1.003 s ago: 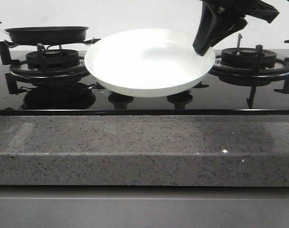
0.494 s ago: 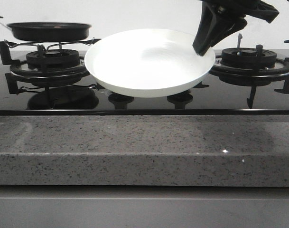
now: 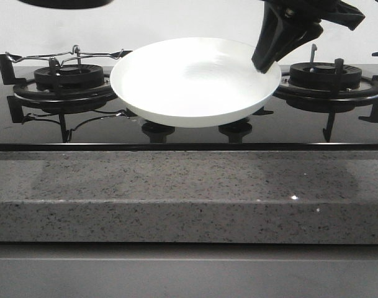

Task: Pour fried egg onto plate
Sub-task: 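Lift the pan with the left gripper and tilt it toward the plate, then tip the pan over the held plate to slide the egg out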

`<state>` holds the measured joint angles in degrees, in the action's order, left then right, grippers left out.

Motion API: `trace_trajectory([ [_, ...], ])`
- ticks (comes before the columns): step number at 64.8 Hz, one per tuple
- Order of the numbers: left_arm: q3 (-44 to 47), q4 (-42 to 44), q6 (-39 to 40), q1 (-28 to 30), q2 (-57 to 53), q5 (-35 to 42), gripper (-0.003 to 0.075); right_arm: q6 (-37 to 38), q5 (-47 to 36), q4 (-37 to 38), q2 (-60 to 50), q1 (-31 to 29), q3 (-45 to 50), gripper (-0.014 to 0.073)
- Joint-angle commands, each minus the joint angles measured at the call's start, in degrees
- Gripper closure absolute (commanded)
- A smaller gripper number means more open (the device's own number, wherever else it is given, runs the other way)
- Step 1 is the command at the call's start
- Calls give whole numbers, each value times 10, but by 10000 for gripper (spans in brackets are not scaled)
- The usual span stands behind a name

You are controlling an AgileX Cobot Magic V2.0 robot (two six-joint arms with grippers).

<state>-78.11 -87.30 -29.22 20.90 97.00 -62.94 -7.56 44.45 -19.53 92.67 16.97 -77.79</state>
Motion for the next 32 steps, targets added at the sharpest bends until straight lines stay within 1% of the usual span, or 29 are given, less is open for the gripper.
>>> trace_trajectory([
  [1,-17,-57,-4,-6,-59,8,739,-2,-28,-14,-24,0,-13,662],
  [6,-17,-49,-5,-15,-78,22,739,-2,-28,-14,-24,0,-13,662],
  [13,-17,-27,-32,-44,-105,45,739,-2,-28,-14,-24,0,-13,662],
  [23,-17,31,-54,-112,-138,111,740,-2,-28,-14,-24,0,-13,662],
  [32,-17,109,-68,-168,-156,171,740,-2,-28,-14,-24,0,-13,662],
])
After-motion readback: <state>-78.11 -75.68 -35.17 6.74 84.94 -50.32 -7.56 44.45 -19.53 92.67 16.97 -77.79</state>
